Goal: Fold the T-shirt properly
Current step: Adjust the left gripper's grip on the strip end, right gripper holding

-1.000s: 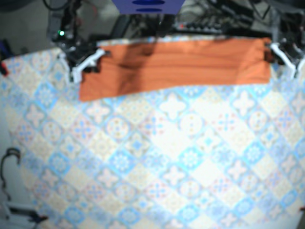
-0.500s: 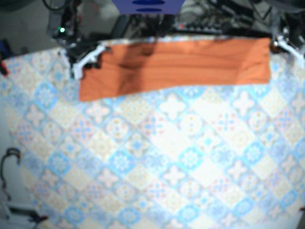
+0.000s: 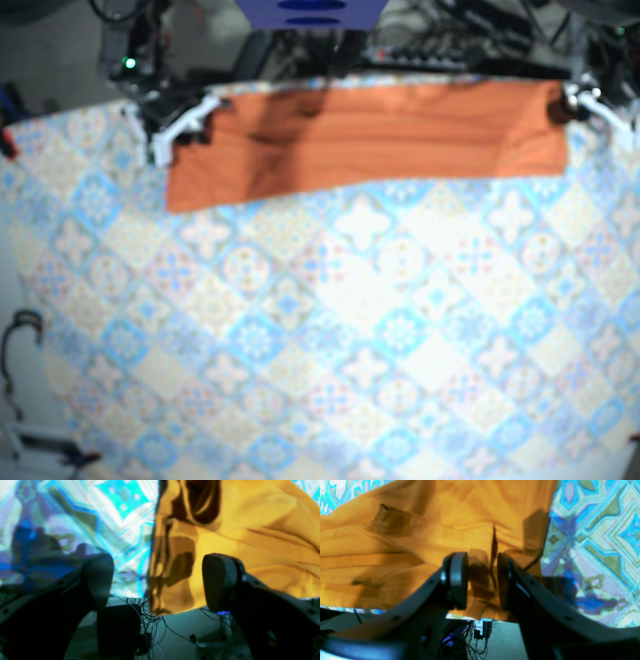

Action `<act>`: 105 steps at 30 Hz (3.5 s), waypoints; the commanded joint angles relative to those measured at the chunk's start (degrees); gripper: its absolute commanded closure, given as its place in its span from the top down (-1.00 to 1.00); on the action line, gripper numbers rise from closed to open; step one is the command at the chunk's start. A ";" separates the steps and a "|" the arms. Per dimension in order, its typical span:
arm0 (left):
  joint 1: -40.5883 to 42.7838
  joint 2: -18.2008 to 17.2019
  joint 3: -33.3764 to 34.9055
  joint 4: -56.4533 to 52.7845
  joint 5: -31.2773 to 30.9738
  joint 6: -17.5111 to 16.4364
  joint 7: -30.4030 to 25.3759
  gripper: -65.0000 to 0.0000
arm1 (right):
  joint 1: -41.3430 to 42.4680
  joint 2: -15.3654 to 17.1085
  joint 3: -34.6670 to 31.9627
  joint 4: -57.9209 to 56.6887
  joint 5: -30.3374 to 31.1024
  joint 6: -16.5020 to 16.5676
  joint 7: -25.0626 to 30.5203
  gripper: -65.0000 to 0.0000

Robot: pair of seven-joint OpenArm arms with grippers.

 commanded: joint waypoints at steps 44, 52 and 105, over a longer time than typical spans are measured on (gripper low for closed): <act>-16.33 1.50 2.32 -14.59 -6.96 -3.86 10.75 0.69 | 0.33 0.23 0.15 0.87 0.42 0.24 0.96 -0.40; -15.19 2.30 6.63 -14.42 -6.96 -3.86 10.31 0.69 | 0.41 0.23 0.15 0.78 0.42 0.24 0.87 -0.40; -7.72 2.74 6.36 -8.88 -7.05 -3.86 10.31 -0.65 | 0.41 0.14 0.15 0.69 0.42 0.24 1.05 -0.40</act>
